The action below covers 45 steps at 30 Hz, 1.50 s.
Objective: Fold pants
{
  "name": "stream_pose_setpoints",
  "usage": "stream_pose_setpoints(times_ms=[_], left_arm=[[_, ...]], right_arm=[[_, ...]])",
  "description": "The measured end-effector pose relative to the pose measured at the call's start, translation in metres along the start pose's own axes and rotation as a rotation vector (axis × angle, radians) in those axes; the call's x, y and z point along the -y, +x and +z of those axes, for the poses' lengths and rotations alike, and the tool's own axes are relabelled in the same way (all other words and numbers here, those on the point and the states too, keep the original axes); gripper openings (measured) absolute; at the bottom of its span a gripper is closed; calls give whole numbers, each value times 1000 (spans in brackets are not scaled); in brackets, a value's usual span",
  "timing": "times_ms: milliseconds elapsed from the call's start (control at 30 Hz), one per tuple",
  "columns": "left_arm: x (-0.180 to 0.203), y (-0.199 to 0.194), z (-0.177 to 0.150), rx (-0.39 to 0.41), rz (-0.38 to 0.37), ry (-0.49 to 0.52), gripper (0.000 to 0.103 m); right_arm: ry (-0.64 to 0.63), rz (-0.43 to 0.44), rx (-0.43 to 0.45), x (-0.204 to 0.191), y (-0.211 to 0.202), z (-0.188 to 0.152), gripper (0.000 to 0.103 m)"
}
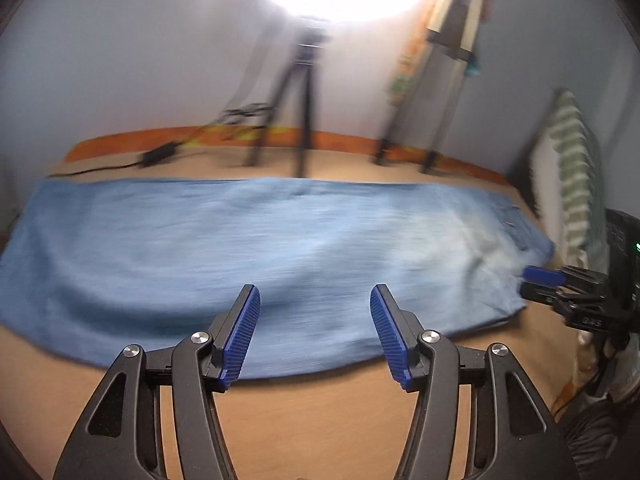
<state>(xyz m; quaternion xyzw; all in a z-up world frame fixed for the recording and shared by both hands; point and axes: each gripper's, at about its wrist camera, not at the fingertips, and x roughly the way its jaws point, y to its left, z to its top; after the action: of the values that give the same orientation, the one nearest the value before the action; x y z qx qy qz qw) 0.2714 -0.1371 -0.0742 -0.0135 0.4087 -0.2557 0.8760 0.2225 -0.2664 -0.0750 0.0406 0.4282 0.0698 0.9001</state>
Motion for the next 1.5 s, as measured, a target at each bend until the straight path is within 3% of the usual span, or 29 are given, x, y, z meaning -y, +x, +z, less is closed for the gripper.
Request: stream_pose_setpoints(times_ms=[167,233,367,733,1133,1500], left_arm=[[-84,-29,-12,20,110,-111,57],[-116,-38,-17,25,140,-157,57],[-175,-53,-28,44,199,-250,57],[-292,-71,-41,90,297,-422,63],[-354,-55,-57,67,369,-479,67],[-378,-31,-60,25,393,-495,67]], right_arm=[[-102,-9,-2,-39,6,7,49],[-136,7,1,-57,10,13,58],[-195,25,20,-90,16,26,59],[-318,123,12,-191,68,66,64],[-442,205,-26,-296,141,88,64],[-482,220,-60,-318,170,85,64]])
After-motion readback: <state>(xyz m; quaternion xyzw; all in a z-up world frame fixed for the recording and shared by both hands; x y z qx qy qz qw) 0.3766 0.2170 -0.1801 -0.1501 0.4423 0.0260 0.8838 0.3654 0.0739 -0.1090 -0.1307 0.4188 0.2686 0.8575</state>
